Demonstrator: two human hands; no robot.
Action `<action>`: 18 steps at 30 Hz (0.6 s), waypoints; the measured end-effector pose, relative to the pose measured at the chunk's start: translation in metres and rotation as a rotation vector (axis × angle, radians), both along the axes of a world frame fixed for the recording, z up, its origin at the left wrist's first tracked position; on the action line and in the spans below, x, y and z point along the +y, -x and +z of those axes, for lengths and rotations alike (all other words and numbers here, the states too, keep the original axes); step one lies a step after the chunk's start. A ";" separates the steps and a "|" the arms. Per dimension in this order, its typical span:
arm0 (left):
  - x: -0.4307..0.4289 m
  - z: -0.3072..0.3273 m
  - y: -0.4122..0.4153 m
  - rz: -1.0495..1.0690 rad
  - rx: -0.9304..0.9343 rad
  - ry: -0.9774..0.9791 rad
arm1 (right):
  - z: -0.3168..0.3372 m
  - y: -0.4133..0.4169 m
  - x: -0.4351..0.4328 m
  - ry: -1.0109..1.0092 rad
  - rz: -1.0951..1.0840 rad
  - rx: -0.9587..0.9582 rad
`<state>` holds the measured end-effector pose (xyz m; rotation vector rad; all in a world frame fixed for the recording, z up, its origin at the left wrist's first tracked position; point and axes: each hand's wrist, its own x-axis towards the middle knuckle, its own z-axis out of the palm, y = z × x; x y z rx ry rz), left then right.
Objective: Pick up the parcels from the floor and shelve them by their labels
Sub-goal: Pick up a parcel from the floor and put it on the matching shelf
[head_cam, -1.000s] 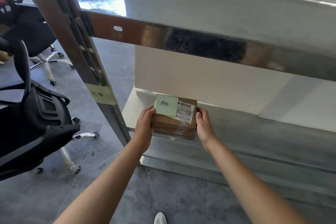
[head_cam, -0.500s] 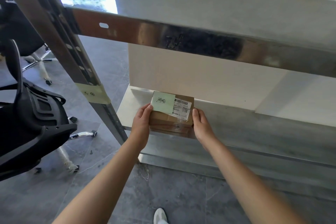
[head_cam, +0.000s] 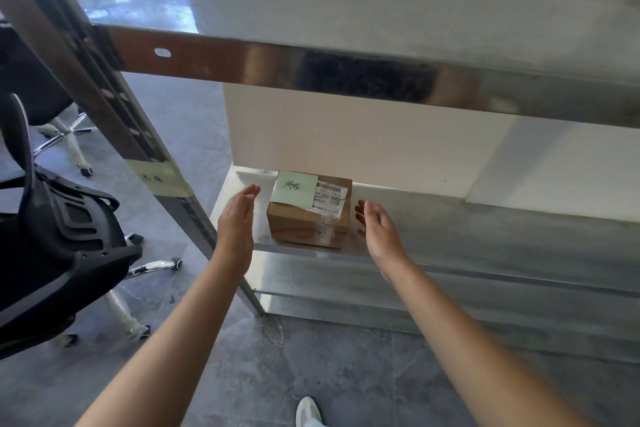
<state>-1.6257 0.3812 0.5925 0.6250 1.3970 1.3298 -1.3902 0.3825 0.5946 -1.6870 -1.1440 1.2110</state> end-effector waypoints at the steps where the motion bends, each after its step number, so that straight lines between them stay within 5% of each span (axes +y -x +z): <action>1: -0.002 0.002 0.002 0.018 0.011 -0.002 | 0.002 -0.003 -0.001 -0.002 0.009 0.001; 8: -0.041 0.049 -0.052 0.107 0.237 -0.178 | 0.017 -0.029 -0.019 -0.075 0.054 -0.049; 18: -0.069 0.065 -0.216 -0.503 0.904 -0.498 | 0.065 -0.147 -0.061 -0.304 -0.060 -0.168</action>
